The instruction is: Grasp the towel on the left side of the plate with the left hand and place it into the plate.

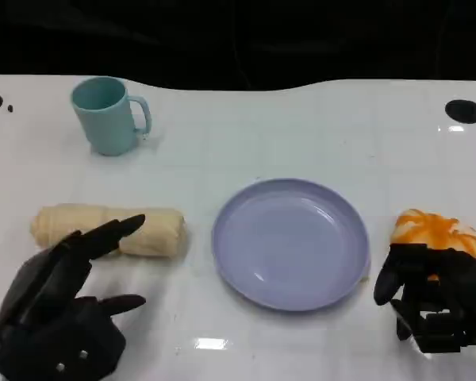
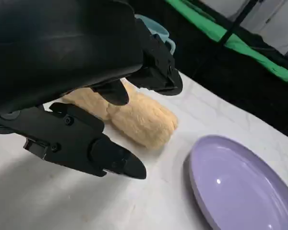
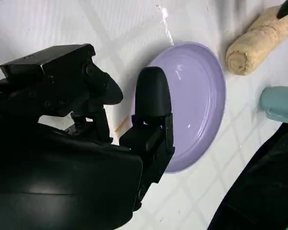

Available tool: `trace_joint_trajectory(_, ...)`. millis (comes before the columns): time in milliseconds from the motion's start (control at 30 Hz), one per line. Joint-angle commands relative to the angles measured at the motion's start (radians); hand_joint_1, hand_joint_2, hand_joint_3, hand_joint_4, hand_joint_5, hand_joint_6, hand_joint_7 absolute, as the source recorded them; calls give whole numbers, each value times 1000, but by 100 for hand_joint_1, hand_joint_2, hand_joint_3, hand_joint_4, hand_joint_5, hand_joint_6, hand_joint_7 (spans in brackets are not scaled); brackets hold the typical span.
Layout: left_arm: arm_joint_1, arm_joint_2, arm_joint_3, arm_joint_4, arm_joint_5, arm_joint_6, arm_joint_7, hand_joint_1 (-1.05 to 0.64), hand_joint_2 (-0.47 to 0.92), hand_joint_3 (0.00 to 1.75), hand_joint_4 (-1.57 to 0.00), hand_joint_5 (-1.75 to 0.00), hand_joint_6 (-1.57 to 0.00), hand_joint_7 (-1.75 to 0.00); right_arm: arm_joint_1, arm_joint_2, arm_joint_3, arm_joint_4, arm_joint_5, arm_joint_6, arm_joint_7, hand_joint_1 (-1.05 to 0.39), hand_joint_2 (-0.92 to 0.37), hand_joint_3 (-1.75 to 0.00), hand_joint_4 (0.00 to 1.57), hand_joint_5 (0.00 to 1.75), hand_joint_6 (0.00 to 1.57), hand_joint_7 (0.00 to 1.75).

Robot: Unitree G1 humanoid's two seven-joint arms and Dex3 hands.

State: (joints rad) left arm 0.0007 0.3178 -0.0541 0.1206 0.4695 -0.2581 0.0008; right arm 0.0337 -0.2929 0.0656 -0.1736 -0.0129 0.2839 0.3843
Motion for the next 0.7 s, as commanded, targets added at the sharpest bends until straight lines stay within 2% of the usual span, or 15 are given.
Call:
trace_joint_trajectory(33, -17, 48, -20, -45, 118, 77, 28, -46, 89, 0, -19, -53, -32, 0, 11, -12, -1, -19, 1, 4, -2, 8, -68, -99, 65, 168, 65, 150)
trace_joint_trajectory(300, -109, 105, -99, -17, 291, 188, 12, -52, 88, 1, -23, -31, -24, 0, 14, -10, 6, -33, -6, 16, -13, 8, -66, -101, 67, 165, 66, 147)
trace_joint_trajectory(700, -290, 114, -198, 147, 333, 267, -14, -53, 86, 0, -28, -28, -28, -1, 19, -14, 3, -33, -1, 13, -12, 9, -67, -100, 66, 165, 65, 146)
